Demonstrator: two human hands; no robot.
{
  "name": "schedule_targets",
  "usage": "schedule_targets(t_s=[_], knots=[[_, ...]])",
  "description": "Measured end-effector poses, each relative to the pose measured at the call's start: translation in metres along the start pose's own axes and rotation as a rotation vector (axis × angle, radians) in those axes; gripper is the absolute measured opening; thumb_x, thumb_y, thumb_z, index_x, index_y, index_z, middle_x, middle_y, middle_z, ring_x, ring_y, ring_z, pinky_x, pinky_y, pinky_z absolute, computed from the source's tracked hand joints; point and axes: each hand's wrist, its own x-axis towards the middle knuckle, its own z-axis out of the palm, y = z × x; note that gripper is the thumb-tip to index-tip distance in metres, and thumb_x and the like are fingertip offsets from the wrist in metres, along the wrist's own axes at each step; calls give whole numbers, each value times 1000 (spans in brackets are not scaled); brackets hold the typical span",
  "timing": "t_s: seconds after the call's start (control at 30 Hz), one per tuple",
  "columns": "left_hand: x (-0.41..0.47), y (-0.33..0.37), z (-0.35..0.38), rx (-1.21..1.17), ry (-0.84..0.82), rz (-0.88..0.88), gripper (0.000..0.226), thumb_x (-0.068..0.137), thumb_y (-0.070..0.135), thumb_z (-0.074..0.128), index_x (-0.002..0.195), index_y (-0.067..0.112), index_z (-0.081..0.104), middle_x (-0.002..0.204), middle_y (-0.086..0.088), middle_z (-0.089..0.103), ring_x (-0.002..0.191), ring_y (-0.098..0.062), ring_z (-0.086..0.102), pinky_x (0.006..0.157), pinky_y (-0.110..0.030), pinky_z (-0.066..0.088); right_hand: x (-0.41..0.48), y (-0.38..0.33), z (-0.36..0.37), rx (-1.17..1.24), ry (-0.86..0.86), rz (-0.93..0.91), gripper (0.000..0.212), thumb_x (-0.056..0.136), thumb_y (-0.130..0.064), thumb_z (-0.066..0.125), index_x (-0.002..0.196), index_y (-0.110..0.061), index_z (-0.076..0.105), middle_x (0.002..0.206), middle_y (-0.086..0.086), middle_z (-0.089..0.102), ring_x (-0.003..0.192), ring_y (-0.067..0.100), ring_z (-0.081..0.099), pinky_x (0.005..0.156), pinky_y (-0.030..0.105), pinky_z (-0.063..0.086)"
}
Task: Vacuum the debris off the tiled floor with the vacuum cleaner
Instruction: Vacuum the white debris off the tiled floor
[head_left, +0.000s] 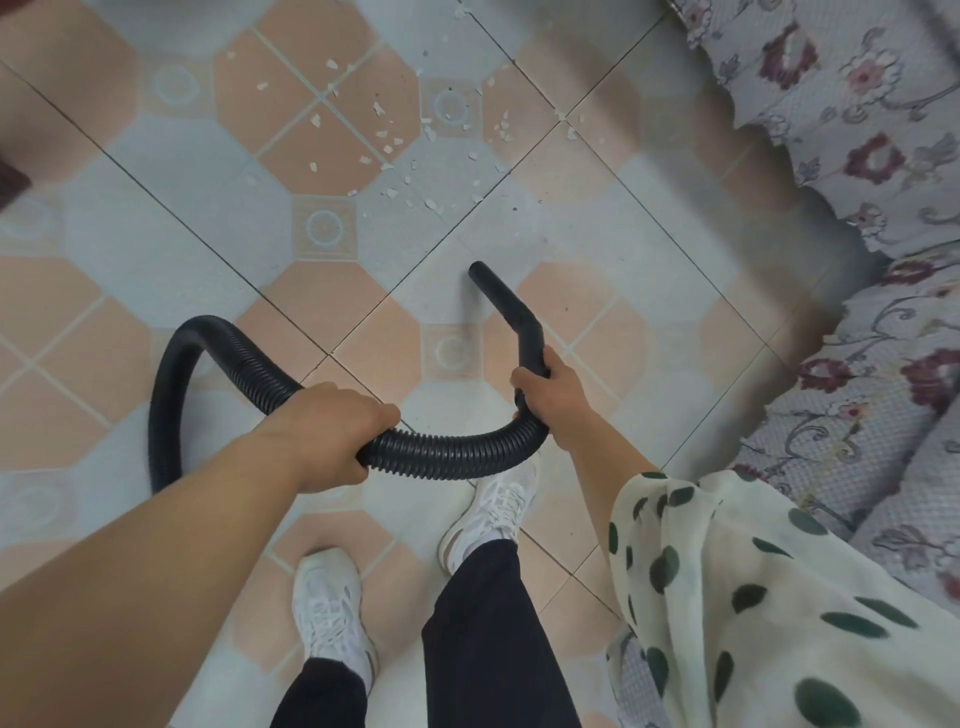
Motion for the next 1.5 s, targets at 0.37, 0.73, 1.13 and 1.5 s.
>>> schedule_targets(t_s=[0.37, 0.73, 1.13, 1.5], knots=[[56, 31, -16, 18, -5, -28, 18, 83, 22, 51, 88, 26, 35, 71, 10, 37, 75, -19, 44, 62, -29, 25, 46, -28, -47, -539, 84, -75, 80, 96, -24, 46, 157, -22, -6, 133, 22, 46, 111, 38, 54, 79, 34, 42], [89, 28, -41, -32, -23, -97, 17, 82, 23, 51, 89, 27, 36, 79, 9, 45, 75, -19, 45, 67, -29, 34, 76, -74, -62, -775, 60, -178, 77, 101, -25, 42, 156, -18, -12, 137, 24, 35, 99, 36, 56, 75, 34, 39], [102, 24, -67, -1, 12, -124, 19, 84, 23, 51, 90, 28, 33, 75, 10, 37, 75, -18, 40, 64, -28, 25, 95, -83, -76, -416, -49, -70, 77, 98, -21, 43, 157, -30, -7, 146, 14, 36, 93, 26, 48, 78, 35, 43], [95, -13, -82, 71, -27, -79, 19, 84, 26, 53, 90, 30, 35, 77, 11, 41, 75, -14, 42, 52, -20, 18, 87, -81, -49, -54, -23, -26, 79, 96, -17, 47, 158, -26, 0, 118, 8, 56, 86, 22, 56, 70, 31, 45]])
